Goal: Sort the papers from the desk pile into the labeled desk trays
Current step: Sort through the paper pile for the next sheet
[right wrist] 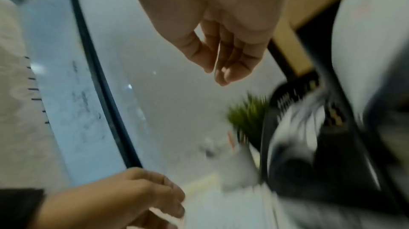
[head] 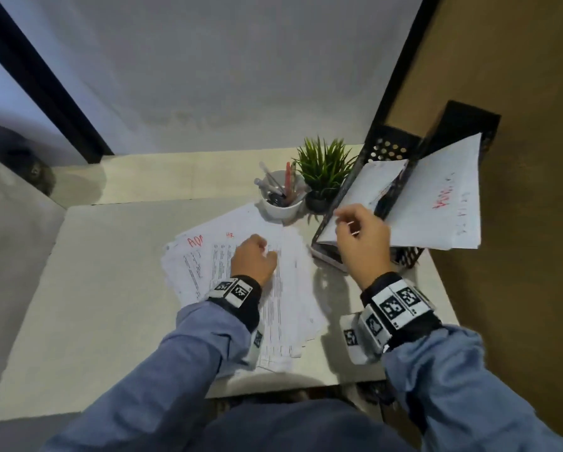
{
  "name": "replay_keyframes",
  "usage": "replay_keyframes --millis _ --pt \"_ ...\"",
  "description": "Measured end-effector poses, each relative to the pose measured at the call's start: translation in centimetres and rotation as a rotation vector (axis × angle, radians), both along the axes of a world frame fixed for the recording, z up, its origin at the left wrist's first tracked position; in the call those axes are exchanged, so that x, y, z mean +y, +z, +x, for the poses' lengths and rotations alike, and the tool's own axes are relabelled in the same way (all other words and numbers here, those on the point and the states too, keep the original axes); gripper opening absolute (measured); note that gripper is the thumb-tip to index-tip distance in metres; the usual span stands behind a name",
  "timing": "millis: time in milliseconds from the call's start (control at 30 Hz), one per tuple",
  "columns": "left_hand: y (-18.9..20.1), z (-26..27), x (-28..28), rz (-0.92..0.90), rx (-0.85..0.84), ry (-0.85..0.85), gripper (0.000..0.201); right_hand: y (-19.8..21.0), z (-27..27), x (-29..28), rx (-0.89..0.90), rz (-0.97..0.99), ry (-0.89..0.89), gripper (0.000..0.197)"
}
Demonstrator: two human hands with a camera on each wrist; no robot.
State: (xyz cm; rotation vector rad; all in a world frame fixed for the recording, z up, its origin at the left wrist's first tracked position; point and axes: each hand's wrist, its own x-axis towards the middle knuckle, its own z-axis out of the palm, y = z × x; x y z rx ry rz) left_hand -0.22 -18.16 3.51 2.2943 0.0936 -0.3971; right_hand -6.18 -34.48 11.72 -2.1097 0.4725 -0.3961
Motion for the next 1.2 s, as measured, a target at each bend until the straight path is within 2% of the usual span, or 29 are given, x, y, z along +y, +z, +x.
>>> replay_keyframes --millis 67,133,233,267,333,367,400,433,500,567,600,767,833,900,933,1000,1033,1100,1200 --pt "-2.6 0.1 4.1 0.151 0.129 0.112 0.045 -3.9 0.1 2.4 0.229 0.095 0.032 0.022" --pt "-4.3 -0.3 7.2 0.257 0.218 0.189 0.055 -7.0 0.1 4.0 0.464 0.186 0.046 0.031" --pt "-5.9 -0.8 9.6 0.223 0.261 0.248 0.062 -9.7 0.3 5.7 0.66 0.255 0.03 0.043" --pt "-6.2 -0.9 9.9 0.186 0.262 0.262 0.063 -10.3 0.3 6.1 0.695 0.221 0.024 0.04" --pt "-6.4 -1.3 10.3 0.097 0.279 0.316 0.063 -10.9 0.3 6.9 0.738 0.247 0.006 0.011" --pt "-6.6 -1.4 10.4 0.053 0.299 0.347 0.064 -11.3 0.2 7.1 0.728 0.25 -0.012 0.016" --pt "-6.6 -1.7 10.5 0.009 0.313 0.367 0.063 -11.7 0.1 7.1 0.719 0.241 -0.028 0.029" --pt "-6.8 -1.8 10.7 -0.022 0.319 0.364 0.059 -12.0 0.1 7.3 0.715 0.235 -0.04 0.031" --pt "-7.1 -2.0 11.1 -0.071 0.291 0.291 0.039 -11.8 0.0 7.8 0.709 0.241 -0.064 0.008" --pt "-7.5 -2.3 11.7 -0.135 0.25 0.242 0.009 -12.1 -0.1 7.8 0.652 0.288 -0.106 0.029" --pt "-7.6 -2.5 12.0 -0.178 0.229 0.241 0.003 -12.0 -0.1 7.7 0.632 0.323 -0.143 0.037" --pt "-7.5 -3.0 13.1 -0.367 0.217 0.257 0.023 -11.6 -0.1 7.6 0.488 0.545 -0.265 0.047" --pt "-6.8 -2.9 13.1 -0.489 0.241 0.295 0.037 -11.7 0.0 7.5 0.438 0.624 -0.279 0.041" --pt "-6.7 -2.7 13.2 -0.537 0.225 0.304 0.042 -11.2 0.0 7.3 0.403 0.635 -0.264 0.021" --pt "-6.7 -2.6 13.2 -0.536 0.205 0.302 0.039 -11.2 0.1 7.0 0.417 0.594 -0.247 0.009" --pt "-6.0 -2.5 13.4 -0.501 0.165 0.307 0.017 -11.0 0.3 6.2 0.437 0.509 -0.204 0.015" --pt "-6.0 -2.3 13.6 -0.482 0.154 0.331 0.02 -11.0 0.4 5.9 0.448 0.481 -0.187 0.011" --pt "-6.4 -1.9 14.4 -0.437 0.153 0.37 0.028 -10.9 0.3 5.3 0.466 0.481 -0.187 0.022" --pt "-6.2 -1.6 15.2 -0.412 0.185 0.367 0.015 -10.9 -0.2 4.6 0.464 0.568 -0.214 0.026"
